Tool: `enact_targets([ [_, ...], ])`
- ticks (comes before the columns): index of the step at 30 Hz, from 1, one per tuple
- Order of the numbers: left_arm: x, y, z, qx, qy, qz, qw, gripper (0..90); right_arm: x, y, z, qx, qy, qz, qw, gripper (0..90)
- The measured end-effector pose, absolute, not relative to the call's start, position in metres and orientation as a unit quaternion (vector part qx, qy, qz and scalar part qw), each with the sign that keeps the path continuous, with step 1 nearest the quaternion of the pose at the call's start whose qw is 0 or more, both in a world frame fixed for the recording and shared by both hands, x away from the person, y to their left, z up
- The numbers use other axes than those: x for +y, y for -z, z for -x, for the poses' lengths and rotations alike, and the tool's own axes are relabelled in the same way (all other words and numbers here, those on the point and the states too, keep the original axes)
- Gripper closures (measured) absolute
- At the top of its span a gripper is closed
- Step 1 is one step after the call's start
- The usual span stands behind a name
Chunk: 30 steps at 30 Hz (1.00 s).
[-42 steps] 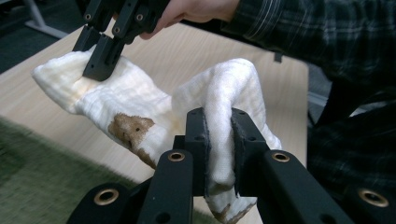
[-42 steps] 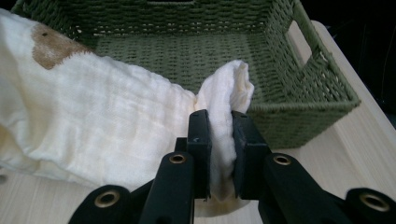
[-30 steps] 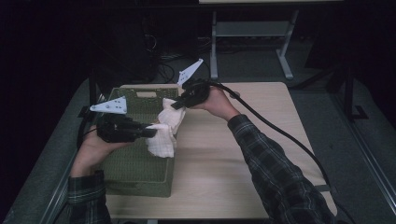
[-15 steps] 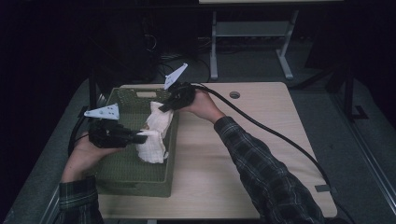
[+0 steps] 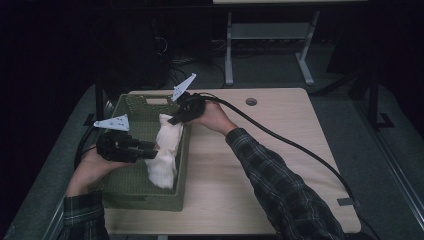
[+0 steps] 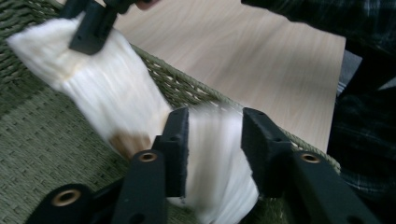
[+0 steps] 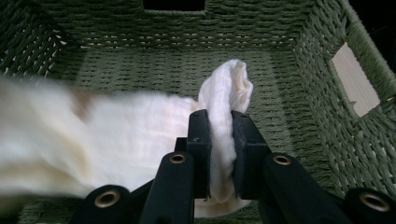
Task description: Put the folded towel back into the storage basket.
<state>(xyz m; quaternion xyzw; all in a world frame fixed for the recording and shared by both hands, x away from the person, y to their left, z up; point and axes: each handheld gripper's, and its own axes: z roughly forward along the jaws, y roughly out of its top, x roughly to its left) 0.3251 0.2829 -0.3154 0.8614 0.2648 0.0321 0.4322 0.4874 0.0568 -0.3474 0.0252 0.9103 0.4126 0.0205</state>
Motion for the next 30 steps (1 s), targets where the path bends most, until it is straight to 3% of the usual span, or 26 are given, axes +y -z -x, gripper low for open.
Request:
enact_targets([
  [4, 0.281, 0.315, -0.327, 0.273, -0.04, -0.852, 0.445, 46.9, 0.058, 0.353, -0.491, 0.913, -0.406, -0.028, 0.02, 79.0],
  [7, 0.277, 0.315, -0.329, 0.271, -0.045, -0.85, 0.45, 44.7, 0.059, 0.356, -0.494, 0.913, -0.406, -0.031, 0.018, 79.0],
  [23, 0.27, 0.315, -0.333, 0.272, -0.052, -0.84, 0.467, 43.4, 0.064, 0.364, -0.524, 0.913, -0.406, -0.039, 0.02, 78.6],
  [25, 0.27, 0.315, -0.333, 0.272, -0.053, -0.839, 0.467, 43.4, 0.063, 0.366, -0.526, 0.912, -0.407, -0.043, 0.024, 76.8],
  [30, 0.267, 0.315, -0.334, 0.272, -0.053, -0.84, 0.467, 43.2, 0.062, 0.362, -0.531, 0.899, -0.431, -0.057, 0.054, 60.5],
])
